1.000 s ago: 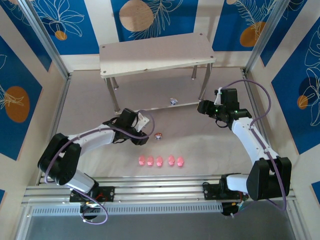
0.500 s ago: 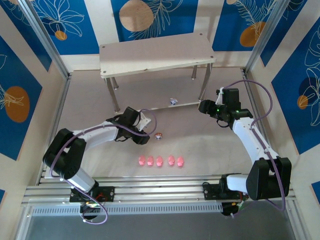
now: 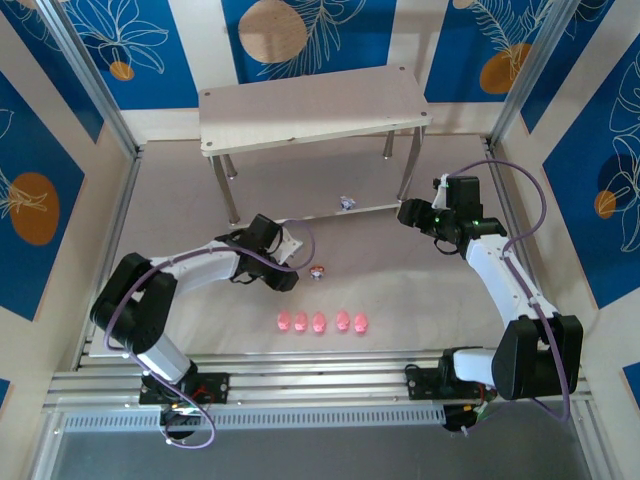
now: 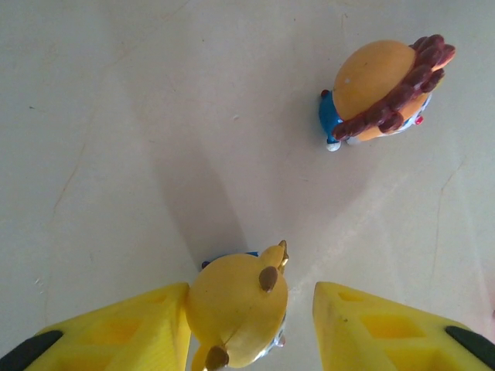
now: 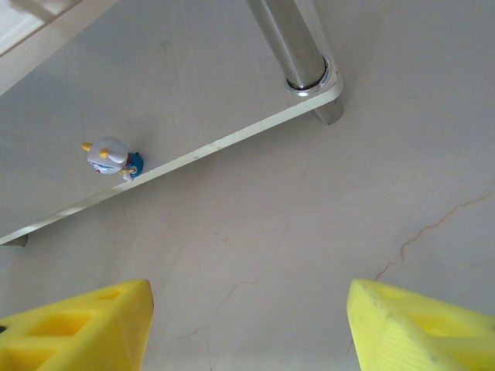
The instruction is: Place and organize the plastic toys onto the shelf
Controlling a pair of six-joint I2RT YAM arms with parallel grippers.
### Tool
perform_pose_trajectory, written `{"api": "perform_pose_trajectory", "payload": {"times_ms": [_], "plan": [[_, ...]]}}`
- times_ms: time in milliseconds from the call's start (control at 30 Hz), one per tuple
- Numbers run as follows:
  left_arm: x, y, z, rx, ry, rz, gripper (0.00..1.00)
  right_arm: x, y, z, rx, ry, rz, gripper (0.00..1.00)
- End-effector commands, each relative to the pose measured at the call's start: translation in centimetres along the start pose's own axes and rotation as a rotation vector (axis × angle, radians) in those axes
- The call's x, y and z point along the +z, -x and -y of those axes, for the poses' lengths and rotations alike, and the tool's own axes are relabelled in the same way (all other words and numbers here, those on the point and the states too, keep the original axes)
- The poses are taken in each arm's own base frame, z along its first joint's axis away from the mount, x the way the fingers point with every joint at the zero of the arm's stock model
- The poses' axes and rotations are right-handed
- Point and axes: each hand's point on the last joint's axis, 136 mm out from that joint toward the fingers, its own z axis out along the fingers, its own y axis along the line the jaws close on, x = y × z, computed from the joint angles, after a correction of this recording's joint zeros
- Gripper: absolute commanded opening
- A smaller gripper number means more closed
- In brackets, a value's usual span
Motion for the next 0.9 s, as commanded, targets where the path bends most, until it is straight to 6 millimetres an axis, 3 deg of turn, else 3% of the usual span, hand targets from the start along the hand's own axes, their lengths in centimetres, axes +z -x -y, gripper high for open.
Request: {"api": "perform_pose_trajectory", "payload": {"times_ms": [0, 367, 533, 700, 867], "plan": [[-0.3, 0.4, 0.3, 0.011, -0.014, -0.002, 0.43, -0.1, -0.1, -0.1, -0.001, 0.022, -0.004, 0.68], [0.0, 0.5, 0.1, 0.0, -0.027, -0.017, 0.26, -0.1, -0.2, 0.2, 0.004, 0.016, -0.002, 0.68], [-0.4, 0.7, -0.5, -0.007, 0.016, 0.002, 0.24, -0.3, -0.2, 0.3, 0.004, 0.016, 0.002, 0.68], [-2.4, 3.1, -0.1, 0.001, 0.017, 0.059, 0.24, -0.4, -0.1, 0.4, 0.007, 0.013, 0.008, 0.68], [-4.2, 7.1, 0.1, 0.029, 0.018, 0.125, 0.24, -0.3, 0.0, 0.3, 0.01, 0.017, 0.01, 0.68]]}}
